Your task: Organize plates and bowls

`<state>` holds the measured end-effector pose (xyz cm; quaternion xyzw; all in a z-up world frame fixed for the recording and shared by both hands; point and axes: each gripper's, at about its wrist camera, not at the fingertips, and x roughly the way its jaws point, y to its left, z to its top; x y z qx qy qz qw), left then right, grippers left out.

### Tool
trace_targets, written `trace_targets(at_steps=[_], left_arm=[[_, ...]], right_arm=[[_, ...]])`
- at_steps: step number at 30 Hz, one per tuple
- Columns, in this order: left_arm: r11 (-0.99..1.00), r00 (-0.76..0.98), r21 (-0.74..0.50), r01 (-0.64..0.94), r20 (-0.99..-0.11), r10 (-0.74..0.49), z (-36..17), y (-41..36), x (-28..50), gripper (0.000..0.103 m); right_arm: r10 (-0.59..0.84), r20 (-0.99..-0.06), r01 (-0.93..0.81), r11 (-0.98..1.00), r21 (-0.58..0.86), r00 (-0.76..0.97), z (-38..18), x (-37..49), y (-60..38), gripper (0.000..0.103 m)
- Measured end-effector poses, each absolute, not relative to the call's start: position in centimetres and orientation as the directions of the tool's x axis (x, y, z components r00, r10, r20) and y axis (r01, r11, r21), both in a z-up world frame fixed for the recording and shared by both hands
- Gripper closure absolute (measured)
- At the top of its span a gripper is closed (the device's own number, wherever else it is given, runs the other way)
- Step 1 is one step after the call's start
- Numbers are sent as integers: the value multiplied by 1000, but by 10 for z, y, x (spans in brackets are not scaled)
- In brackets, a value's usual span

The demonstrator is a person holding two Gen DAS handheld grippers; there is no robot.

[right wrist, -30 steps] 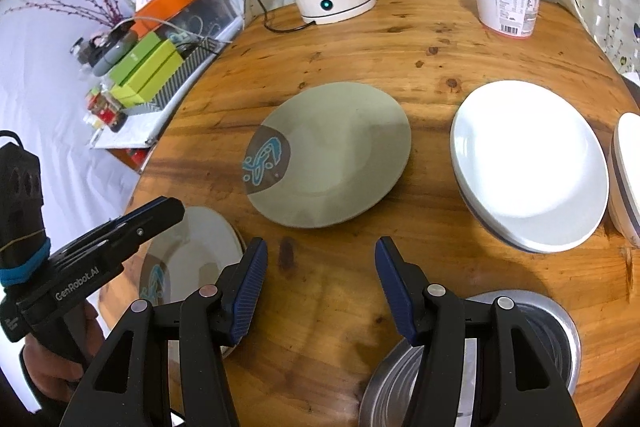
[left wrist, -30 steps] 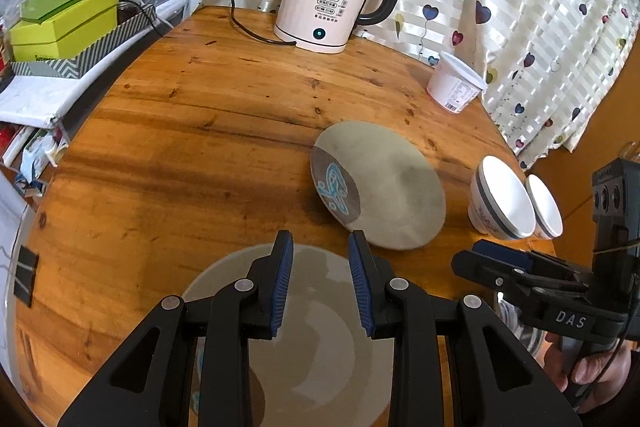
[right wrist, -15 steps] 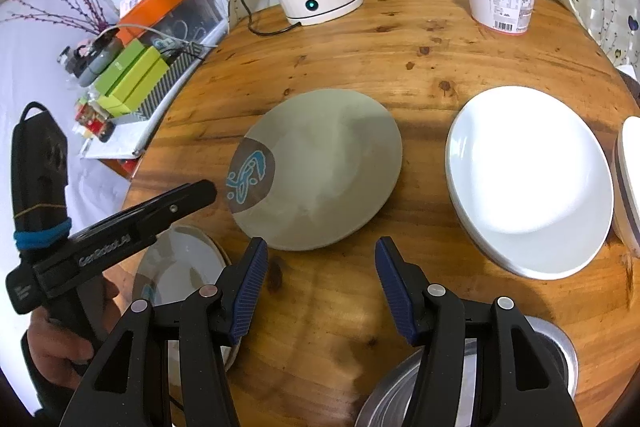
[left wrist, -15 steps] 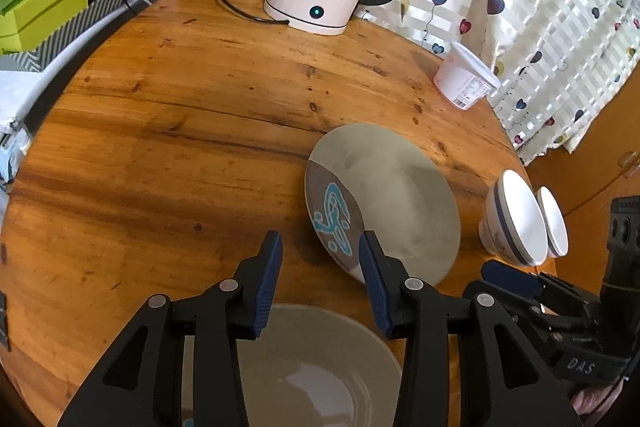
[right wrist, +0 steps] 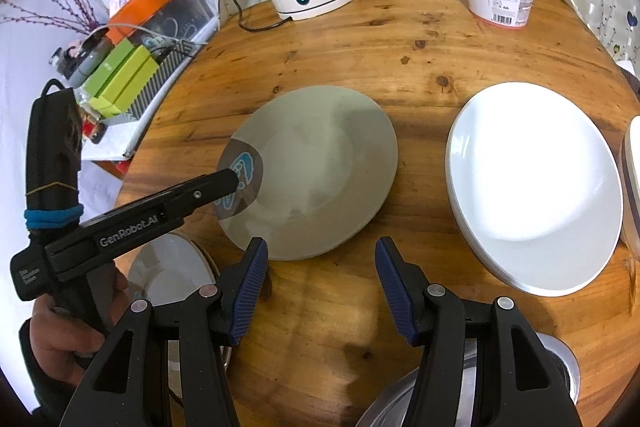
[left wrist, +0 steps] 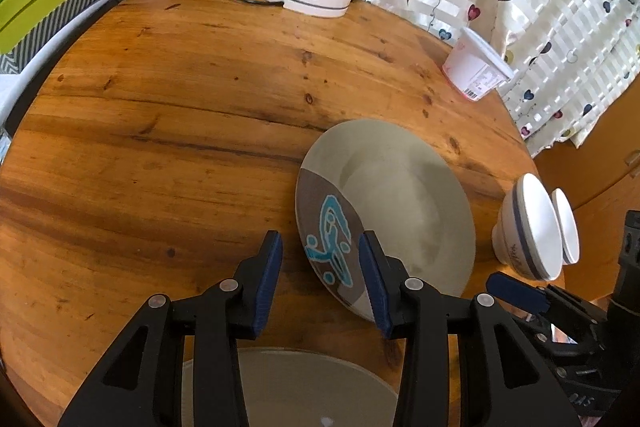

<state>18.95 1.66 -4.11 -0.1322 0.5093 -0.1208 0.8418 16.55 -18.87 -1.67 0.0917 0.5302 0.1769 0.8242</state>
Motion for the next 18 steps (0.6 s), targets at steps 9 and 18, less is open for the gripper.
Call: trace_targets(at_steps=[9, 18], left_arm=[[950, 451, -305, 70, -839, -303, -44, 10, 197, 69], [959, 472, -279, 58, -838, -273, -42, 18, 199, 69]], right_arm=[[386, -845, -187, 922, 339, 370, -21, 168, -188, 47], [384, -846, -188, 922, 337, 369, -21, 169, -187, 47]])
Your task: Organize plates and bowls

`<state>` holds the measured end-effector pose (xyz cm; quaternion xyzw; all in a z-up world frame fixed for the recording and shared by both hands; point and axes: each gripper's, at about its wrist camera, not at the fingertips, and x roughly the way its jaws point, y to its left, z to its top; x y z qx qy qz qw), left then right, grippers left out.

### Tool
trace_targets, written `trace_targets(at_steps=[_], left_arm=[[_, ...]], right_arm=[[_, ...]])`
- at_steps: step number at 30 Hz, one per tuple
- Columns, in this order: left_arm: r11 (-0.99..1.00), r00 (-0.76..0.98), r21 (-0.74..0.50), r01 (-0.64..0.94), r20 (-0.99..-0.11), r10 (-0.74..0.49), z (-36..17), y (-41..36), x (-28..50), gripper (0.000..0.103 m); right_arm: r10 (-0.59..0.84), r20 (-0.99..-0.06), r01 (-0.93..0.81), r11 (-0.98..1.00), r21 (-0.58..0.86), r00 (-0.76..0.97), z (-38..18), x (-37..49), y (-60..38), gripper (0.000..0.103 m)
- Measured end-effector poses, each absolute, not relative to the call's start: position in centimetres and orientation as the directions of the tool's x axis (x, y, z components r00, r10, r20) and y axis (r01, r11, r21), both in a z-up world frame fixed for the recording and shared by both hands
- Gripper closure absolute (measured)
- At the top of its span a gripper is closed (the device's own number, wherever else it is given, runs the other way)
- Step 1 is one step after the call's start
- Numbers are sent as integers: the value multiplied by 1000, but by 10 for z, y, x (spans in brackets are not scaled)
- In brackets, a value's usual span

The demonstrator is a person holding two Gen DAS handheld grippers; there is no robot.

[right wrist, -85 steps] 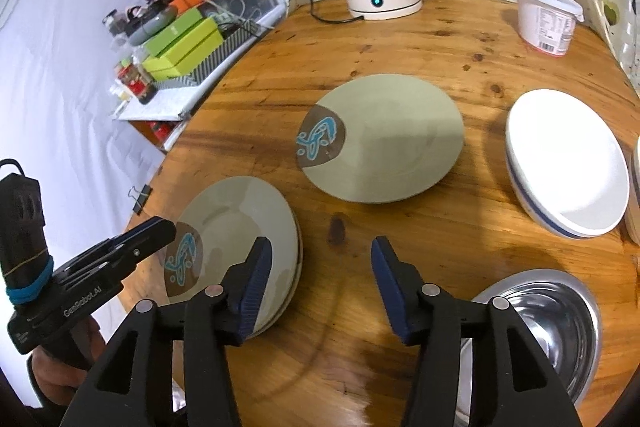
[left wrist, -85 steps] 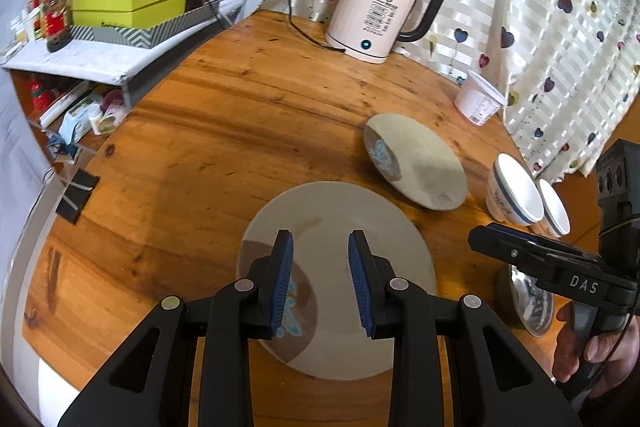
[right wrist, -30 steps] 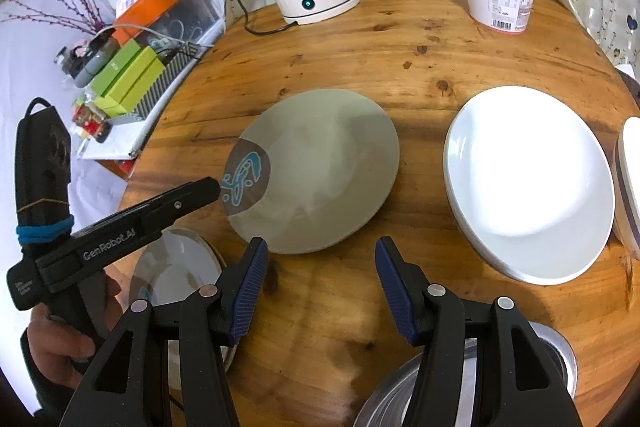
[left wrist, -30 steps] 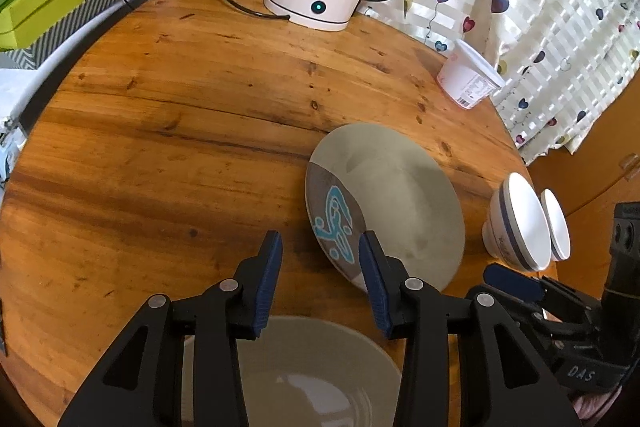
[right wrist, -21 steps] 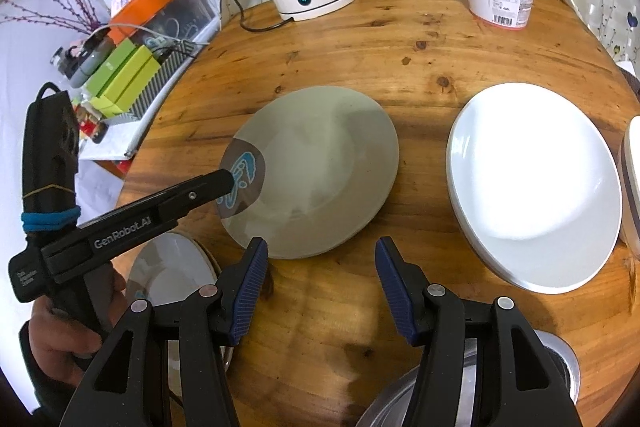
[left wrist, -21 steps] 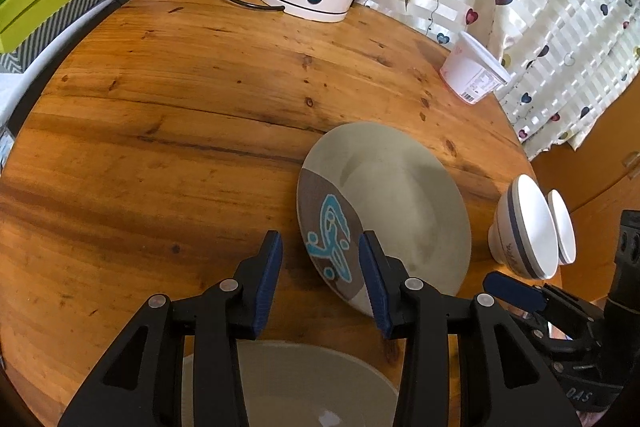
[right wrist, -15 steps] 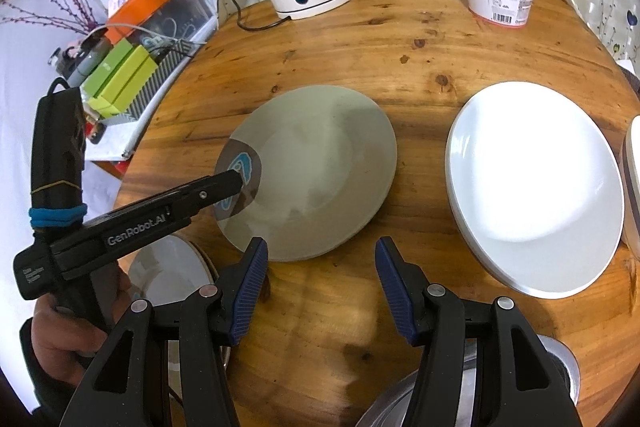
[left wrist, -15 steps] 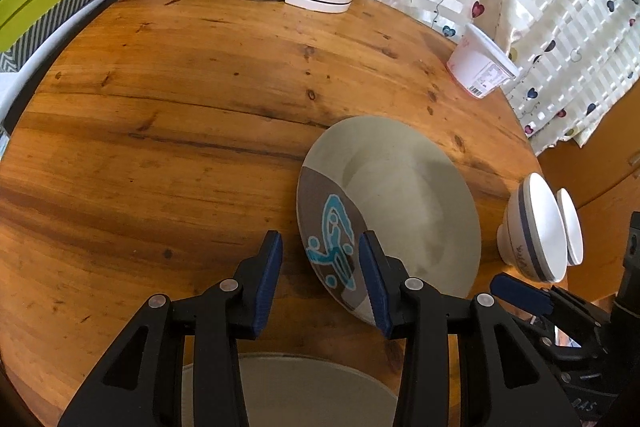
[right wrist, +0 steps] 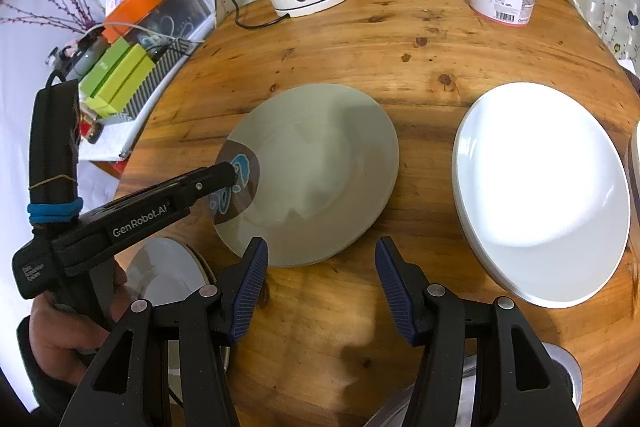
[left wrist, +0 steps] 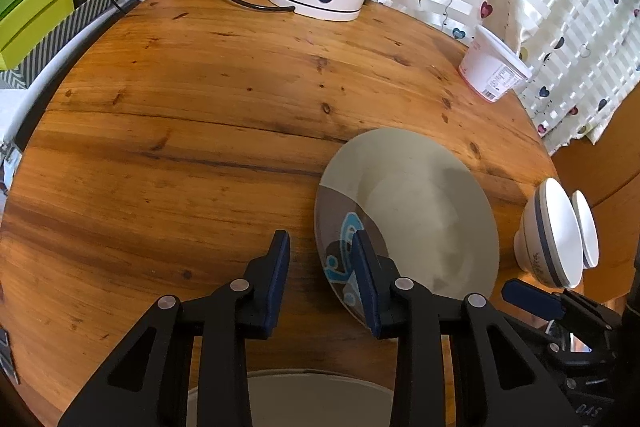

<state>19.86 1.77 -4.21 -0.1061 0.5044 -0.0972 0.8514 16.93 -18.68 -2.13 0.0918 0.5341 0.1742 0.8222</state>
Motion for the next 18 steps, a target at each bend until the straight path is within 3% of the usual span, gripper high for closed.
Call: trace_targets(at_steps=[18], left_arm=[[946, 444, -308, 96, -838, -318, -45, 9, 203, 69]], right_arm=[[365, -862, -155, 931, 331, 352, -32, 188, -178, 47]])
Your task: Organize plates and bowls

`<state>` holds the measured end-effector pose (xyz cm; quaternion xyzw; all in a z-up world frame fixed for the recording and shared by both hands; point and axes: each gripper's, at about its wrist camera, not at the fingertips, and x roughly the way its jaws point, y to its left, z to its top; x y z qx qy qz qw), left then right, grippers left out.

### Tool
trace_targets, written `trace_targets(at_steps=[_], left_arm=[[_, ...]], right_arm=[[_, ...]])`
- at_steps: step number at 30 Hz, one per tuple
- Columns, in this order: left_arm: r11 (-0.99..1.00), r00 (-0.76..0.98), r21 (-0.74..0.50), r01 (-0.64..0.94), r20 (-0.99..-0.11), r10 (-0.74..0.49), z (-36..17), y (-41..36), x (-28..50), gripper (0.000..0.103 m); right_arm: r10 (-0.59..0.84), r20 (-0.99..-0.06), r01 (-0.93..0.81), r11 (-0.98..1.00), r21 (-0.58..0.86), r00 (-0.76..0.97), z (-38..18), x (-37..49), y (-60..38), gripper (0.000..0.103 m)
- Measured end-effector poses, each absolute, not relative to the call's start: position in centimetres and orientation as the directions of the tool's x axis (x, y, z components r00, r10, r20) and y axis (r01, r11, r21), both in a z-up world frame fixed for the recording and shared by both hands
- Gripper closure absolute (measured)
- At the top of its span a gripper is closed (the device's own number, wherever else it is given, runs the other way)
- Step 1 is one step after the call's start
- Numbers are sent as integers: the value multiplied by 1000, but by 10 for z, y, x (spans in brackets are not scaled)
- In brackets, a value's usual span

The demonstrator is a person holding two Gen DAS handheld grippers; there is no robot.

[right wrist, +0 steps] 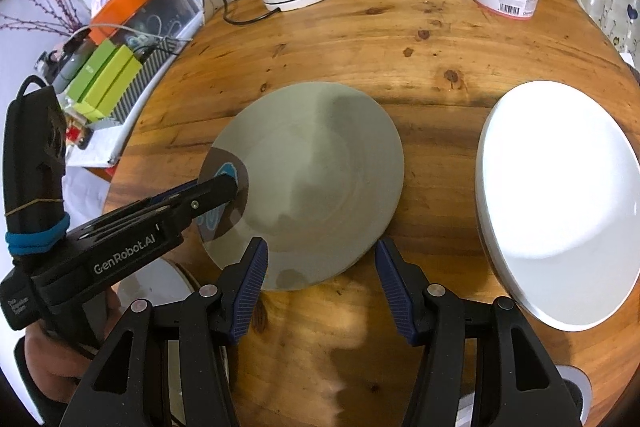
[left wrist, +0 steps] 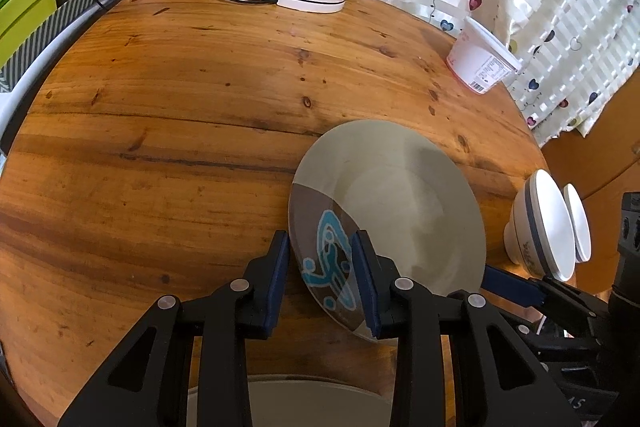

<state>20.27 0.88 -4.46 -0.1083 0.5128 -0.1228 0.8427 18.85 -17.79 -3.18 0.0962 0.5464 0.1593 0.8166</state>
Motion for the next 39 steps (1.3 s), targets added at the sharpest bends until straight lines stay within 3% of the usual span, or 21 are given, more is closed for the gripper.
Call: trace_targets(at_steps=[39], left_arm=[[950, 498, -310, 35, -819, -285, -43, 40, 211, 69]], right_arm=[[309, -873, -197, 948, 250, 376, -36, 219, -148, 47]])
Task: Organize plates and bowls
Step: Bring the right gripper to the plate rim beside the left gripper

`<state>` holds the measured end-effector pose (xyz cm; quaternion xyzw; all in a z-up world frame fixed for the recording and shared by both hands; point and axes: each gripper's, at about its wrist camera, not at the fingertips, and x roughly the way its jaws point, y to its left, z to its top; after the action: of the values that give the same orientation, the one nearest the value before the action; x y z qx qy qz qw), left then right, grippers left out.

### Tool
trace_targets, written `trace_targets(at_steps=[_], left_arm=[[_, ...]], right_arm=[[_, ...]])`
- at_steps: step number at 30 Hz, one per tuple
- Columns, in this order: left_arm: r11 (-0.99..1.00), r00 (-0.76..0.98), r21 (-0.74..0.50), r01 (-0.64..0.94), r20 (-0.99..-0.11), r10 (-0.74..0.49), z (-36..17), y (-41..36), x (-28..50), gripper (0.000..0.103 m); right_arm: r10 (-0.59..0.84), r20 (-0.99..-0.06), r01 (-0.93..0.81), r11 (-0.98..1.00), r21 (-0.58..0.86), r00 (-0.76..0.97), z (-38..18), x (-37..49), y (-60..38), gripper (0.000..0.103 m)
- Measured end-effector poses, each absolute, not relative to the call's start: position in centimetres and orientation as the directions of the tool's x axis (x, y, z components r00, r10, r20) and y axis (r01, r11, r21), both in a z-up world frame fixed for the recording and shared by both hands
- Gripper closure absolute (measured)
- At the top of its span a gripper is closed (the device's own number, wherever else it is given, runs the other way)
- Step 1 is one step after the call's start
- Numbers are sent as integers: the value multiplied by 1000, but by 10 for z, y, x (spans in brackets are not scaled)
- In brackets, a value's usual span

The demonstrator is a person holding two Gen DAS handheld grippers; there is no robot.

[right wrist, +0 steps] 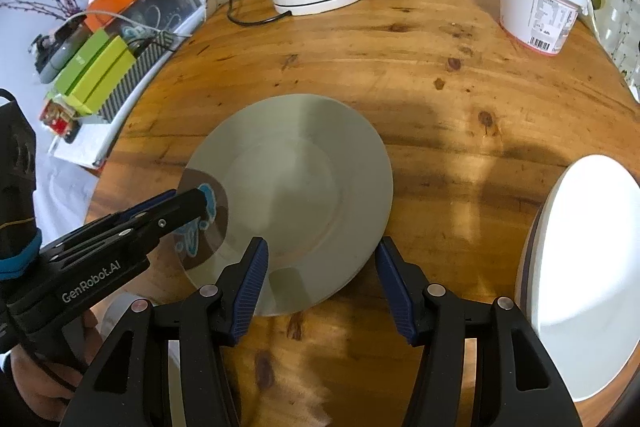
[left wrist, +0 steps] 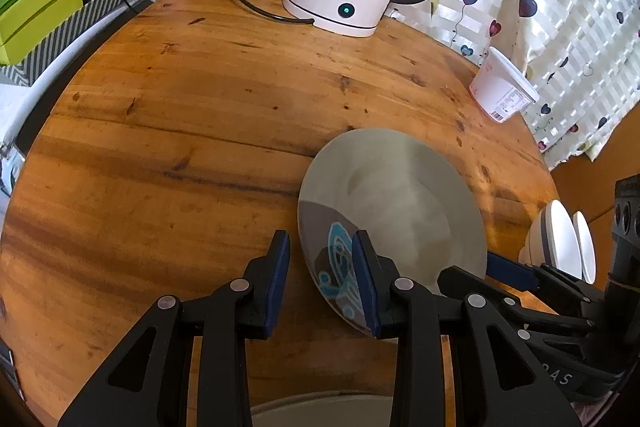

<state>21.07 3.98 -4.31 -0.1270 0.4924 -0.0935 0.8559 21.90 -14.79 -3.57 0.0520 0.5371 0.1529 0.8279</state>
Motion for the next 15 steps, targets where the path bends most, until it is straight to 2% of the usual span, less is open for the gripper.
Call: trace_targets(at_steps=[5, 8, 9, 15], left_arm=[[952, 503, -306, 31, -818, -279, -45, 41, 214, 69], [949, 504, -311, 41, -814, -289, -45, 40, 214, 69], [949, 506, -311, 45, -812, -290, -44, 39, 213, 69], [954, 512, -297, 45, -813, -277, -41, 39, 213, 69]], right_arm=[[289, -874, -196, 954, 228, 390, -36, 223, -147, 47], [274, -875, -192, 958, 212, 399, -36, 224, -147, 56], [272, -875, -192, 959, 210, 401, -36, 224, -147, 62], [274, -873, -194, 958, 211, 403, -37, 225, -147, 65]])
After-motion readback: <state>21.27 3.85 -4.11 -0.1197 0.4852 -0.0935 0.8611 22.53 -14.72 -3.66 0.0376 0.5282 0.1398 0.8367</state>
